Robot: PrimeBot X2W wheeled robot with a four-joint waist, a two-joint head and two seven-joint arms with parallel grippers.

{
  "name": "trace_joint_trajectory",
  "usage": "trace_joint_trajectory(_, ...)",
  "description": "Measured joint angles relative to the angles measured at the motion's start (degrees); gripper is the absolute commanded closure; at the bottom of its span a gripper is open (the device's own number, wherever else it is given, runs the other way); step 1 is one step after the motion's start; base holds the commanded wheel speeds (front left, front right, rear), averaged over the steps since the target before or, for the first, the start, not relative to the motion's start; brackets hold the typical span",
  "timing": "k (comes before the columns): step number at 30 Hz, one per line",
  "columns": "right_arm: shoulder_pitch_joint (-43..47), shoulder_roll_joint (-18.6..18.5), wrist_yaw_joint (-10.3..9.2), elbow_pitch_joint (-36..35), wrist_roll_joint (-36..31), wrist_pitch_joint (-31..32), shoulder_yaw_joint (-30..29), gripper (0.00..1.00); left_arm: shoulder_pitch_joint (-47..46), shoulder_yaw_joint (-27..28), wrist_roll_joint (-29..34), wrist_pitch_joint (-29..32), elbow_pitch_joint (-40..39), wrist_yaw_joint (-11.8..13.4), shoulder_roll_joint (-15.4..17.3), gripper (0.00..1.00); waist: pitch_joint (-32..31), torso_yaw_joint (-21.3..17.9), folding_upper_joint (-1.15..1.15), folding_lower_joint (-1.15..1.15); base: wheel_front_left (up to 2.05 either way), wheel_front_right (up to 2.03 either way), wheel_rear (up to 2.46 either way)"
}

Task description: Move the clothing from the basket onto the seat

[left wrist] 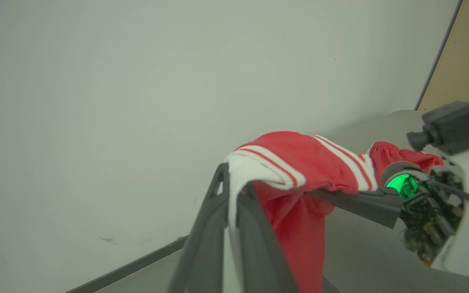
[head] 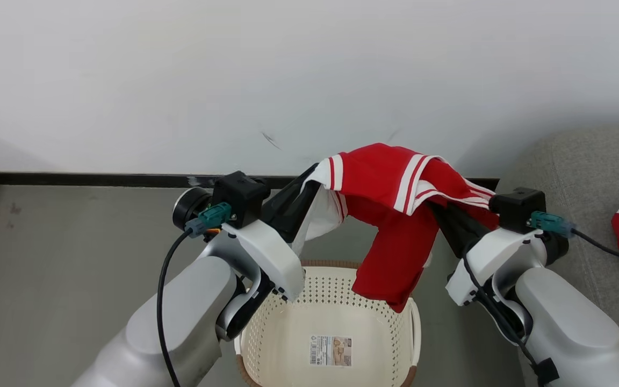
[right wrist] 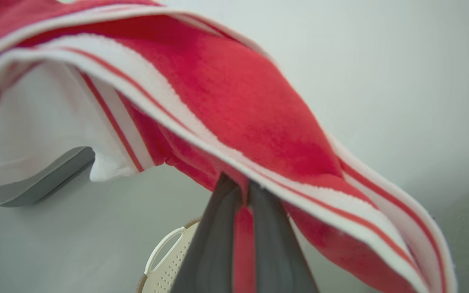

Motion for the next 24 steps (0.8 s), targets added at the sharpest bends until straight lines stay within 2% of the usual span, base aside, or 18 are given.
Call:
trace_joint_trajectory(14,2.5,-1.7,-0.01,-3.5,-1.4,0.0,-6.2,1.0,4.8,-3.2,0.5,-1.8,-1.7,-0.7,1.0,1.0,-0.1,-1.0,0.0,0.0,0.0,0.0,0.0)
trace_joint_trajectory(15,2.9,-1.7,-0.01,-3.7,-1.7,0.0,-6.4,1.0,5.2,-3.5,0.5,-1.9,-1.7,-0.7,1.0,0.64,-0.1,-1.1,0.0,0.0,0.0,0.0,0.0)
trace_joint_trajectory(16,3.2,-1.8,-0.01,-3.7,-1.9,0.0,-6.6,1.0,5.5,-3.6,0.5,-1.9,-1.7,-0.7,1.0,0.12,-0.2,-1.2,0.0,0.0,0.0,0.0,0.0)
trace_joint_trajectory(17,3.4,-1.8,-0.01,-3.8,-2.2,0.0,-6.9,1.0,5.8,-3.6,0.5,-1.9,-1.8,-0.7,1.0,0.0,-0.2,-1.2,0.0,0.0,0.0,0.0,0.0)
trace_joint_trajectory(24,4.7,-2.6,-0.01,-5.8,-3.6,0.0,-9.7,1.0,6.0,-3.5,0.5,-2.6,-2.5,-0.7,1.1,0.0,-0.4,-2.0,0.0,0.0,0.0,0.0,0.0)
